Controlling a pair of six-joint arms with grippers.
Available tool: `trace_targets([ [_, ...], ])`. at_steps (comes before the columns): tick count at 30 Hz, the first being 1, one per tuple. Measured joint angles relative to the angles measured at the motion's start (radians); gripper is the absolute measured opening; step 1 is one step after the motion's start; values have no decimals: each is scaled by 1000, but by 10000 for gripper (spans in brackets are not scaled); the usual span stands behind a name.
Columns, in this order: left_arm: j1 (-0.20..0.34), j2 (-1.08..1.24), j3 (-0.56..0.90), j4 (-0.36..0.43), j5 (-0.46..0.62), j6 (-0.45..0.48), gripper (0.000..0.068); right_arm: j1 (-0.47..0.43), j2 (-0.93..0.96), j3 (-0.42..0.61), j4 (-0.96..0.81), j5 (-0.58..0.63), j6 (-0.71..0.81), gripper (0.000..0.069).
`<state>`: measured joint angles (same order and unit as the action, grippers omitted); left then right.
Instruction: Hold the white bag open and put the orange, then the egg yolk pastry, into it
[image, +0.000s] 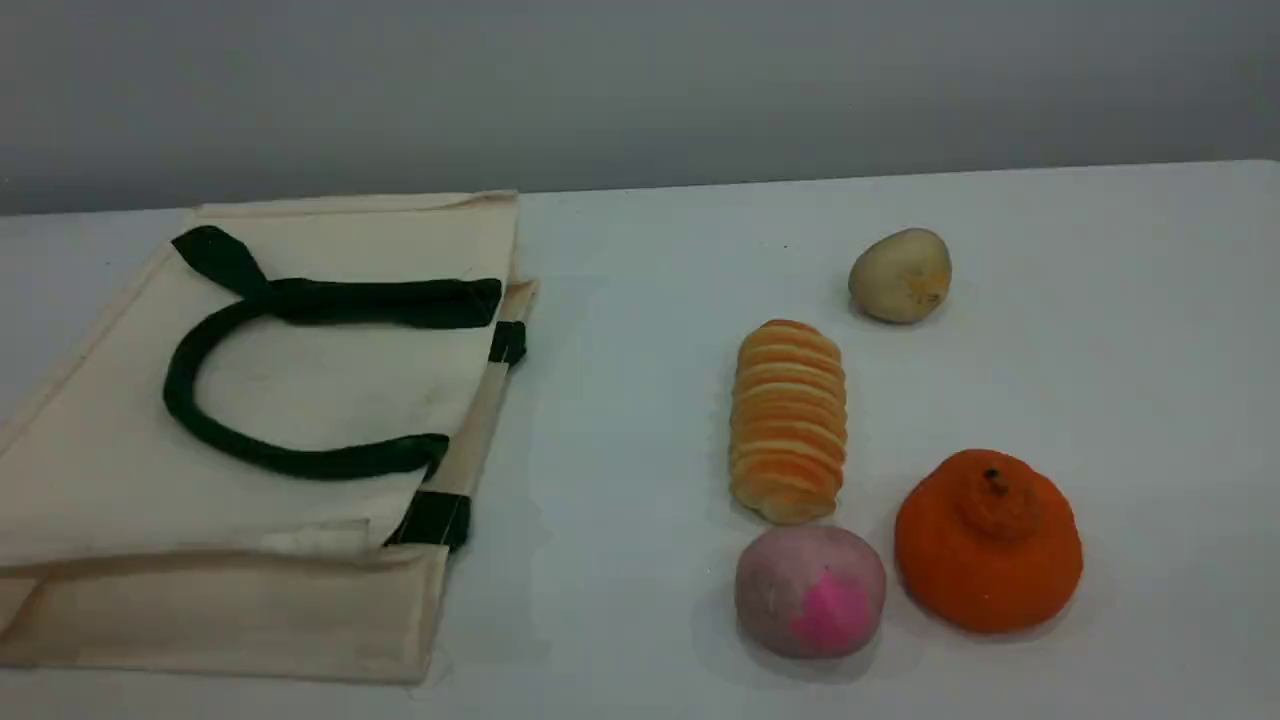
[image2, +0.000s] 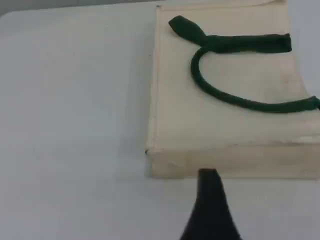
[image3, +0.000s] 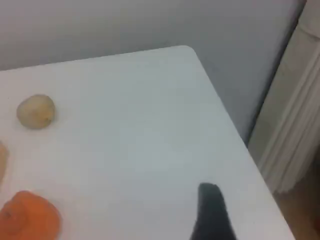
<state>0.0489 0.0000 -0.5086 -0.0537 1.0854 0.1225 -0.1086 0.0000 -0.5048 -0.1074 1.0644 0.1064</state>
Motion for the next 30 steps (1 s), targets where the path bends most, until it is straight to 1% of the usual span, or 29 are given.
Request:
trace_targets([
  [18, -3, 0, 0, -1, 0, 0, 472, 0, 0, 0, 0, 0, 0, 432],
  [26, -64, 0, 0, -11, -1, 0, 472, 0, 0, 0, 0, 0, 0, 432],
  [30, -73, 0, 0, -21, -2, 0, 472, 18, 0, 0, 13, 0, 0, 432],
])
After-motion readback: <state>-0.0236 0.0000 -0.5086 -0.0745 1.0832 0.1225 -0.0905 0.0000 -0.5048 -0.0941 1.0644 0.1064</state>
